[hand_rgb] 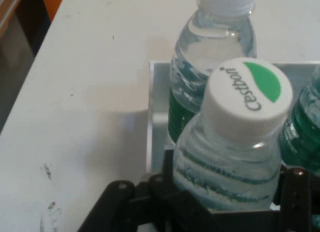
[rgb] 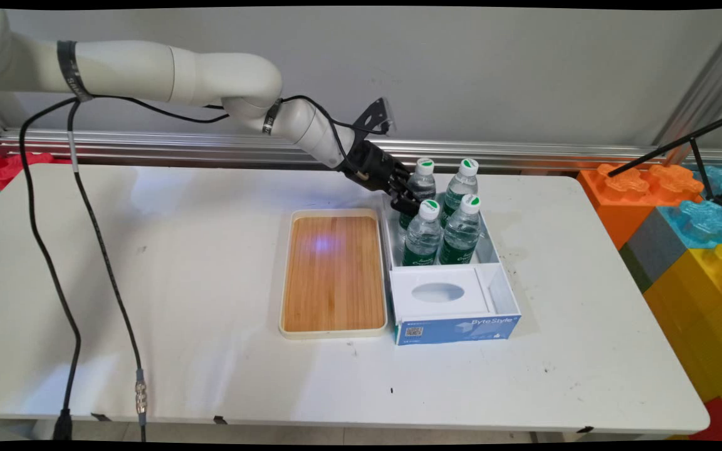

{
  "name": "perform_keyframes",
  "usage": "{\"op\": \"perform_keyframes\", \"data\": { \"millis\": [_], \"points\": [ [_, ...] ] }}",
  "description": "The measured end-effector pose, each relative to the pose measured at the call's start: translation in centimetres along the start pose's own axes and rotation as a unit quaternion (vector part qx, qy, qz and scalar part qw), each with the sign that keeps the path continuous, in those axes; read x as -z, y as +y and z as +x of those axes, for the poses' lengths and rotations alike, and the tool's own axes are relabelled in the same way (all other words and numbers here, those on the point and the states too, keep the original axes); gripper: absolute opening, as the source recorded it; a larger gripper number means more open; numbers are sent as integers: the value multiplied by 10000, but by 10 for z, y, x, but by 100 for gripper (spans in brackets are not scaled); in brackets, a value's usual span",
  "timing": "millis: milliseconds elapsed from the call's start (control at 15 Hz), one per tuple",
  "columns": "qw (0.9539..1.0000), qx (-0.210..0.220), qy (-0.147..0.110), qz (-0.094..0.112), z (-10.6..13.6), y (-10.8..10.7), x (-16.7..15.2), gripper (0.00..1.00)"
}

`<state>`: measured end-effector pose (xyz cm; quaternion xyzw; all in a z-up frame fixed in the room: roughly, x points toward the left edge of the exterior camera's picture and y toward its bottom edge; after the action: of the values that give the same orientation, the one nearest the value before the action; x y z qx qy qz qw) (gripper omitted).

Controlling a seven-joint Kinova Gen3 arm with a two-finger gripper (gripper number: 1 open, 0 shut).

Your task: Place the picked object on the tray

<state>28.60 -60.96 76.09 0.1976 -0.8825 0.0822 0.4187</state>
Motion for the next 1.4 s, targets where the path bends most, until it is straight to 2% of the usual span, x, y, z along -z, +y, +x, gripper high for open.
{"op": "perform_keyframes", "data": {
  "millis": [267,400,667,867,1133,1400],
  "points": [
    [10000,32,33,-46,5,3,8,0],
    [9998,95,153,-105,15,8,20,0],
    [9988,185,418,-180,48,18,63,0],
    [9991,161,379,-95,58,21,103,0],
    [9996,238,86,115,37,14,154,0],
    [9992,270,-201,202,1,7,183,0]
  ]
}}
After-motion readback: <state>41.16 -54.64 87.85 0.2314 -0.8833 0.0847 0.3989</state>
